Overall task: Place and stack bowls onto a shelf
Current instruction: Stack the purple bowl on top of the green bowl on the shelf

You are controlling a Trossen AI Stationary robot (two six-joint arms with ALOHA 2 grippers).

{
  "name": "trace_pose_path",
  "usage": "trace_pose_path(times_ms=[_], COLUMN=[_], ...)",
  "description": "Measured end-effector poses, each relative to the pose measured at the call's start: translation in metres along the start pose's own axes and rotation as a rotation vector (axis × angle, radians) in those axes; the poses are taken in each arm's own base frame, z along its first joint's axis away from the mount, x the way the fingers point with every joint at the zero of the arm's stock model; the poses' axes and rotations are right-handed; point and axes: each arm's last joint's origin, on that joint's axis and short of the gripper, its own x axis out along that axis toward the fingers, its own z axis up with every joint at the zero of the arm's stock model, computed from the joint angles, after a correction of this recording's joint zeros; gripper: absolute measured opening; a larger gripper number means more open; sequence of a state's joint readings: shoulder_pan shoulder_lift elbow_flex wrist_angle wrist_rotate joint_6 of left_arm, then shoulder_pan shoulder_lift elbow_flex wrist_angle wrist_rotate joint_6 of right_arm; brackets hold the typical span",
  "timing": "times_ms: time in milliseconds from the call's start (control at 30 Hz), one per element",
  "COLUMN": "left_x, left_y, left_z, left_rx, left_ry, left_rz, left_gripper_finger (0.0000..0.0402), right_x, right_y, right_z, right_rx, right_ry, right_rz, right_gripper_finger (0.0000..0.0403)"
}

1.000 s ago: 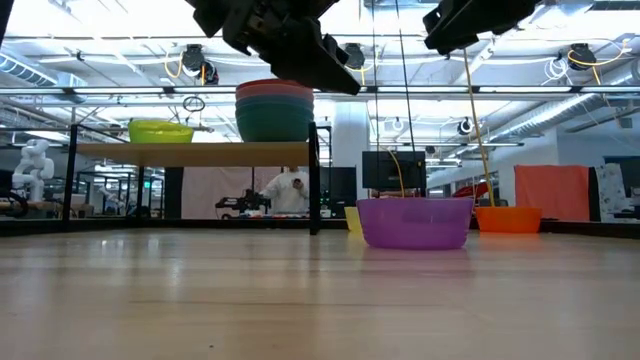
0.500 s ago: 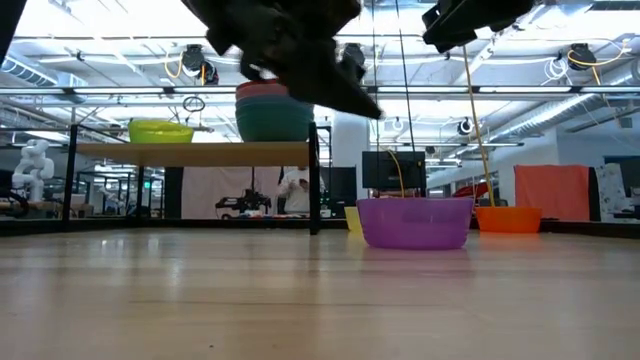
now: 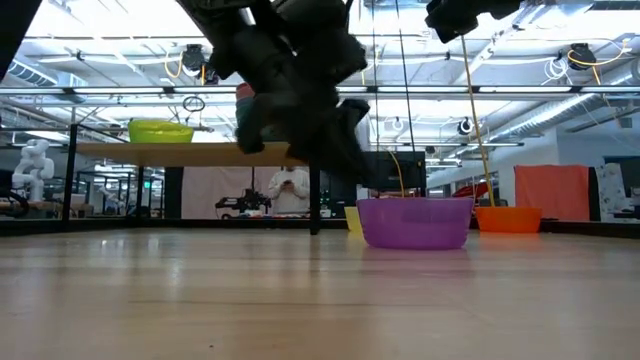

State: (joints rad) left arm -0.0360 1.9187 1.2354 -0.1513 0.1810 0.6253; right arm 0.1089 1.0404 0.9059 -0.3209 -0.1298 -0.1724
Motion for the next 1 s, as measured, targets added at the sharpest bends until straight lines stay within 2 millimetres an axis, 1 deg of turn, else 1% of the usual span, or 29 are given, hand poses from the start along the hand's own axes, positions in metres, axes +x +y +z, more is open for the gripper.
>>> trace_pose_path(times_ms=[167, 467, 833, 1000], left_x=[0.006, 0.008, 0.0081, 0.0103], left_y=[-0.003, -0.0027, 0.0006, -0.0036], left_z=[-0.0062, -0.0066, -0.0022, -0.0075], left_rx=[0.0, 0.024, 0.11, 0.156], left_ry=[0.037, 0.033, -0.012, 0.033], left_rz=[-0.027, -0.024, 0.01, -0.031], left_gripper_finger=[0.0072, 0.0072, 0.0072, 0.0072], right_x=[-0.0015, -0.0015, -0.0015, -0.0015], right_y=[0.0002, 0.0002, 0.0001, 0.0002], right_z=[-0.0001, -0.0001, -0.0001, -0.0001], right_rx=[-0.003, -0.004, -0.004, -0.004], right_ry=[0.0, 0.001, 0.001, 0.001], right_rz=[-0.001, -0.002, -0.003, -0.002], right_gripper_finger=[0.0116, 0.0116, 0.0116, 0.0116])
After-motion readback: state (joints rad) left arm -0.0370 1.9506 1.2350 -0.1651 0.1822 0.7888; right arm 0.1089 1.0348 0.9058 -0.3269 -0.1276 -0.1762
